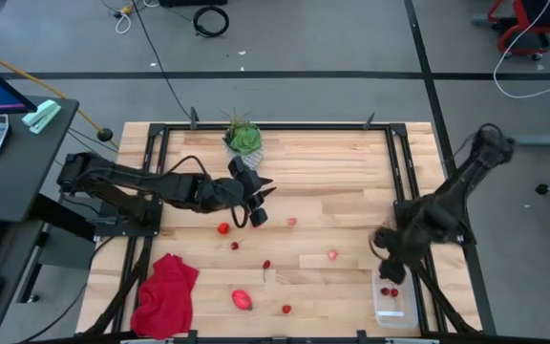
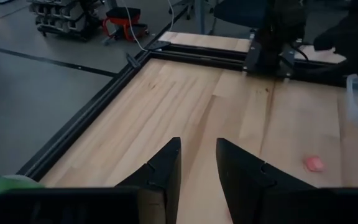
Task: Pick and placing Produce into tupperware
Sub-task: Put the purple onion into the transparent container, then put the red strawberry into the transparent container
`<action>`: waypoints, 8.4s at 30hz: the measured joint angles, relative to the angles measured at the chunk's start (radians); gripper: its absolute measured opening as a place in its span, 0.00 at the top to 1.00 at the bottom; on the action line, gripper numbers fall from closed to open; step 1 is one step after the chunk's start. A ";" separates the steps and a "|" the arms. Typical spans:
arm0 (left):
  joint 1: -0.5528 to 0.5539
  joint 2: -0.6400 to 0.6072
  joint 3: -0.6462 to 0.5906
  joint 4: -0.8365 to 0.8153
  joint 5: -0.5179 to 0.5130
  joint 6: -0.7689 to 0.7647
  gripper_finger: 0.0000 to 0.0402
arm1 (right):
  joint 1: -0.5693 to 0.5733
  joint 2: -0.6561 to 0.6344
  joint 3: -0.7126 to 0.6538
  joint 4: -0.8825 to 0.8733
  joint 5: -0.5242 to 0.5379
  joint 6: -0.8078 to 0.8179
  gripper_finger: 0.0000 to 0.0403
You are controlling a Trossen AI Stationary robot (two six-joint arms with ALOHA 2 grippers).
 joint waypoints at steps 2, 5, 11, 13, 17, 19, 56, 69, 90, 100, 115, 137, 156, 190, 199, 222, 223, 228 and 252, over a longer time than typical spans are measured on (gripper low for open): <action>-0.012 0.002 0.000 -0.004 0.000 -0.003 0.73 | 0.098 0.034 0.000 -0.012 0.054 0.100 0.36; -0.025 0.010 0.002 0.001 0.000 -0.026 0.73 | 0.196 0.099 0.000 -0.024 0.071 0.171 0.36; -0.039 0.012 0.001 -0.001 0.000 -0.069 0.73 | 0.270 0.211 0.000 -0.003 0.039 0.167 0.34; -0.044 0.012 0.001 0.003 0.000 -0.073 0.73 | 0.272 0.221 0.000 0.012 0.026 0.162 0.34; -0.044 0.012 0.001 0.008 0.000 -0.072 0.73 | 0.271 0.217 0.001 0.029 0.027 0.158 0.33; -0.045 0.012 0.001 0.012 0.000 -0.072 0.73 | 0.269 0.210 0.001 0.027 0.027 0.158 0.33; -0.045 0.039 0.000 -0.025 0.000 -0.071 0.73 | 0.266 0.169 0.002 0.199 0.128 -0.149 0.18; -0.066 0.041 0.000 -0.050 -0.001 -0.182 0.73 | 0.080 0.169 0.002 0.201 0.251 -0.603 0.17; -0.372 0.040 -0.174 -0.459 -0.203 -0.782 0.86 | -0.312 0.170 0.002 0.462 0.575 -0.882 0.17; -0.335 0.041 -0.448 -0.154 -0.202 -0.606 0.86 | -0.404 0.170 0.002 0.463 0.592 -0.818 0.18; -0.314 0.041 -0.448 -0.091 -0.075 -0.433 0.74 | -0.492 0.170 0.002 0.463 0.531 -0.913 0.18; -0.293 0.165 -0.448 -0.069 -0.055 -0.534 0.66 | -0.490 0.170 0.002 0.455 0.533 -0.944 0.18; -0.260 0.223 -0.449 -0.075 -0.059 -0.522 0.72 | -0.490 0.170 0.002 0.444 0.533 -0.945 0.18; -0.241 0.222 -0.251 -0.488 0.012 -0.768 0.61 | -0.491 0.170 0.002 0.444 0.532 -0.970 0.18; -0.245 0.222 -0.251 -0.574 0.011 -0.811 0.64 | -0.491 0.170 0.002 0.444 0.532 -0.970 0.18; -0.247 0.337 -0.252 -0.555 0.001 -0.883 0.72 | -0.491 0.170 0.002 0.442 0.532 -0.970 0.18; -0.247 0.337 -0.253 -0.556 0.001 -0.883 0.74 | -0.491 0.170 0.002 0.443 0.532 -0.970 0.18; -0.247 0.337 -0.252 -0.548 0.001 -0.883 0.94 | -0.491 0.170 0.002 0.442 0.532 -0.971 0.18; -0.244 0.342 0.173 0.337 -0.142 -0.075 0.99 | -0.434 -0.208 0.002 -0.191 0.208 -0.685 0.18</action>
